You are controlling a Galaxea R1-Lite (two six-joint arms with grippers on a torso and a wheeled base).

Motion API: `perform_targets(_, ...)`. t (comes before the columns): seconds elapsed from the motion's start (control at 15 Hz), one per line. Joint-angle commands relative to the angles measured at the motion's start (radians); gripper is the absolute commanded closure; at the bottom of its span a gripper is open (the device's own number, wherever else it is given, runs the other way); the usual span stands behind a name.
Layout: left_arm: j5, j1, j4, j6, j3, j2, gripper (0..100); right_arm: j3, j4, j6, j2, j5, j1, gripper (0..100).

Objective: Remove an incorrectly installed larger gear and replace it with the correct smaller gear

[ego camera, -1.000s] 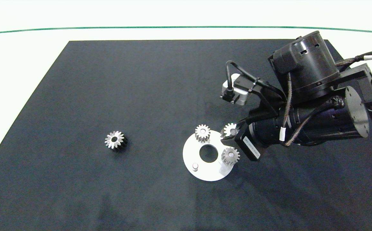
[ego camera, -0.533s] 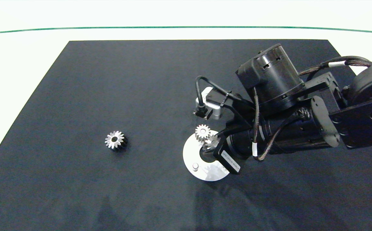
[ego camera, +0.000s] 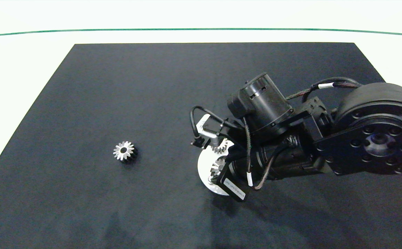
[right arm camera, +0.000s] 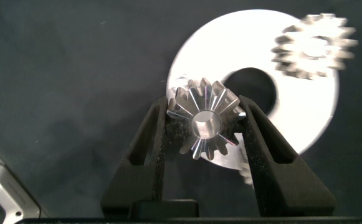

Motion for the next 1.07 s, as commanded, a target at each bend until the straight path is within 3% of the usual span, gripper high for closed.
perform_targets(0.07,0.001,0.000,0.004,0.002,0.005,-0.005,0,-0.002,0.015,-0.002,0.029,-0.019,0.016,72)
perform_targets(0.2,0.001,0.000,0.003,0.002,0.026,-0.012,0,-0.002,0.015,-0.002,0.038,-0.024,0.018,72)
perform_targets(0.33,0.000,0.000,0.001,0.000,0.043,-0.019,0,-0.005,0.015,-0.002,0.046,-0.050,0.016,72)
perform_targets(1.07,-0.003,-0.005,0.003,0.002,0.058,-0.034,0,-0.040,0.007,0.000,0.092,-0.051,0.028,72)
